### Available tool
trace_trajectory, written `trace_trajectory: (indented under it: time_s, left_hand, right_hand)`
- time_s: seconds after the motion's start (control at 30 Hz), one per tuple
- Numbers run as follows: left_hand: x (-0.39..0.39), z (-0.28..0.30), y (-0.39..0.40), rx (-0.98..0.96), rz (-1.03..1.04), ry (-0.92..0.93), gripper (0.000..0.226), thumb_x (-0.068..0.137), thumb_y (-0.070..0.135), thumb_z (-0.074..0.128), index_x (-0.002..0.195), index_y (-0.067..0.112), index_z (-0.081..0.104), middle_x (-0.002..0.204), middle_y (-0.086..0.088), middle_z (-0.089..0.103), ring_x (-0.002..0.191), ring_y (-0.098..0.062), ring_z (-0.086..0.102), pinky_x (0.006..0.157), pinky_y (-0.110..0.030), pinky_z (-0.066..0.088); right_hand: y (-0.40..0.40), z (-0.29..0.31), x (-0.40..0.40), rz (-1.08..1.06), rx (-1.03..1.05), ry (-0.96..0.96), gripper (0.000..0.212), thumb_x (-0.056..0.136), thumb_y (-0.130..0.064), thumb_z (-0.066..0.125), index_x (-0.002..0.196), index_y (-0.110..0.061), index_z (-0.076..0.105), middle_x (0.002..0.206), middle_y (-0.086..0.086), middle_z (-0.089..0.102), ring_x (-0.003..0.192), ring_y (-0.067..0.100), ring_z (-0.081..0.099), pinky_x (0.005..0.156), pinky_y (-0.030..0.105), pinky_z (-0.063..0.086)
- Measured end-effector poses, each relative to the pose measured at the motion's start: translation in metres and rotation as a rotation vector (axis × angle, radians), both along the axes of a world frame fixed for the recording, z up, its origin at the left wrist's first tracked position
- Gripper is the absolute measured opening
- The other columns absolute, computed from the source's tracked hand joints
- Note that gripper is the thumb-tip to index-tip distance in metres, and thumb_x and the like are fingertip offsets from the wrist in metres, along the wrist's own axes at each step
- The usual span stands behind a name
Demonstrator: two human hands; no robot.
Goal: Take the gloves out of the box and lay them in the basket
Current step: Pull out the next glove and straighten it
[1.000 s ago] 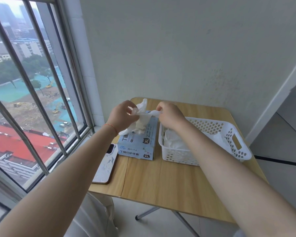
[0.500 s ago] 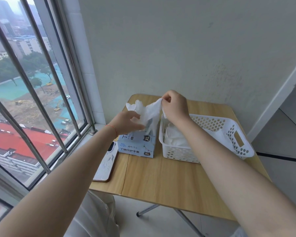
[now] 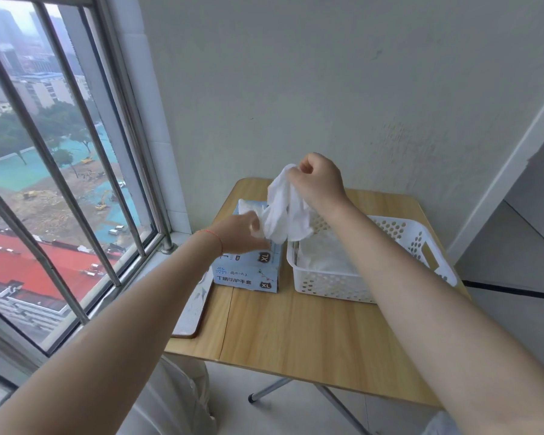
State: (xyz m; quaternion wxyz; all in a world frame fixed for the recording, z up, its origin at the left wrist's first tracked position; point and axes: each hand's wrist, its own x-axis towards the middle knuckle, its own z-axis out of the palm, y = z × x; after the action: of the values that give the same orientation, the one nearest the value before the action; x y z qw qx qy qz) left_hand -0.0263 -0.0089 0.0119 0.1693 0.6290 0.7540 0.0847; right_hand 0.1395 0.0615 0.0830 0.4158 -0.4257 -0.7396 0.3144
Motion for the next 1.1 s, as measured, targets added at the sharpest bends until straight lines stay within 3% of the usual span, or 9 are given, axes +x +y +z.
trace_trajectory:
  time_s: [0.2, 0.27, 0.33, 0.53, 0.67, 0.87, 0.93, 1.03, 1.1]
  left_hand:
    - [0.013, 0.041, -0.009, 0.593, 0.192, -0.519, 0.020, 0.079, 0.023, 0.048, 0.095, 0.019, 0.059, 0.104, -0.003, 0.058, 0.092, -0.021, 0.056, 0.073, -0.030, 0.042]
    - [0.020, 0.051, -0.012, 0.526, 0.077, -0.808, 0.038, 0.068, 0.028, 0.056, 0.106, 0.025, 0.063, 0.111, 0.002, 0.064, 0.094, -0.009, 0.061, 0.076, -0.024, 0.048]
    - [0.025, 0.055, -0.014, 0.413, -0.020, -0.795, 0.046, 0.066, 0.031, 0.066, 0.110, 0.018, 0.065, 0.105, 0.003, 0.067, 0.090, -0.009, 0.064, 0.078, -0.025, 0.052]
    - [0.039, 0.055, -0.019, 0.473, 0.171, -0.879, 0.022, 0.087, 0.020, 0.068, 0.072, 0.006, 0.061, 0.055, 0.004, 0.058, 0.047, -0.008, 0.053, 0.047, -0.019, 0.042]
    - [0.037, 0.051, -0.023, 0.530, 0.317, -1.149, 0.009, 0.083, 0.013, 0.064, 0.076, 0.008, 0.061, 0.061, -0.004, 0.057, 0.049, -0.014, 0.055, 0.050, -0.019, 0.043]
    - [0.007, 0.033, -0.031, 0.105, 0.126, -0.806, 0.052, 0.055, 0.031, 0.081, 0.102, 0.012, 0.069, 0.098, -0.015, 0.073, 0.090, -0.036, 0.068, 0.086, -0.043, 0.055]
    - [0.005, 0.039, -0.038, -0.101, -0.018, -0.640, 0.061, 0.055, 0.040, 0.086, 0.107, 0.011, 0.071, 0.106, -0.008, 0.074, 0.103, -0.024, 0.069, 0.097, -0.042, 0.054]
    - [0.010, 0.057, -0.041, -0.086, -0.067, -0.347, 0.051, 0.073, 0.048, 0.081, 0.106, 0.012, 0.066, 0.106, -0.005, 0.069, 0.100, -0.018, 0.066, 0.091, -0.036, 0.057]
    - [0.013, 0.064, -0.040, 0.063, -0.078, -0.431, 0.068, 0.061, 0.055, 0.086, 0.115, 0.022, 0.059, 0.112, 0.001, 0.064, 0.101, -0.014, 0.062, 0.087, -0.031, 0.053]
  right_hand:
    - [-0.003, 0.002, 0.004, 0.148, -0.068, -0.090, 0.010, 0.086, -0.018, 0.065, 0.083, -0.017, 0.055, 0.078, -0.003, 0.057, 0.070, 0.013, 0.053, 0.062, 0.024, 0.042]
    - [-0.007, 0.005, 0.006, 0.287, -0.148, -0.084, 0.008, 0.087, -0.020, 0.070, 0.086, -0.018, 0.062, 0.081, -0.001, 0.062, 0.075, 0.013, 0.058, 0.070, 0.027, 0.046]
    - [-0.009, 0.006, 0.010, 0.382, -0.224, -0.051, 0.008, 0.088, -0.024, 0.070, 0.090, -0.018, 0.067, 0.085, 0.000, 0.066, 0.078, 0.014, 0.061, 0.074, 0.031, 0.050]
    - [-0.011, 0.002, 0.023, 0.301, -0.367, -0.055, 0.059, 0.074, -0.053, 0.077, 0.116, -0.021, 0.053, 0.116, -0.001, 0.059, 0.102, 0.014, 0.061, 0.084, 0.032, 0.052]
    - [-0.014, -0.009, 0.030, 0.311, -0.542, -0.166, 0.031, 0.081, -0.016, 0.076, 0.106, -0.007, 0.061, 0.102, 0.011, 0.066, 0.086, 0.025, 0.064, 0.075, 0.037, 0.052]
    - [-0.005, -0.001, 0.034, 0.210, -0.580, 0.151, 0.016, 0.083, 0.001, 0.068, 0.078, -0.011, 0.058, 0.078, 0.009, 0.061, 0.071, 0.021, 0.060, 0.067, 0.031, 0.050]
    - [-0.008, 0.007, 0.035, 0.321, -0.601, 0.146, 0.013, 0.085, 0.002, 0.066, 0.084, -0.009, 0.060, 0.082, 0.008, 0.063, 0.075, 0.021, 0.062, 0.069, 0.030, 0.052]
    - [-0.017, 0.019, 0.035, 0.451, -0.558, -0.042, 0.015, 0.085, 0.004, 0.064, 0.096, -0.006, 0.063, 0.088, 0.010, 0.065, 0.079, 0.021, 0.063, 0.072, 0.031, 0.053]
    - [-0.026, 0.026, 0.034, 0.488, -0.497, -0.179, 0.021, 0.084, 0.003, 0.065, 0.103, -0.006, 0.065, 0.091, 0.009, 0.067, 0.082, 0.020, 0.064, 0.076, 0.032, 0.053]
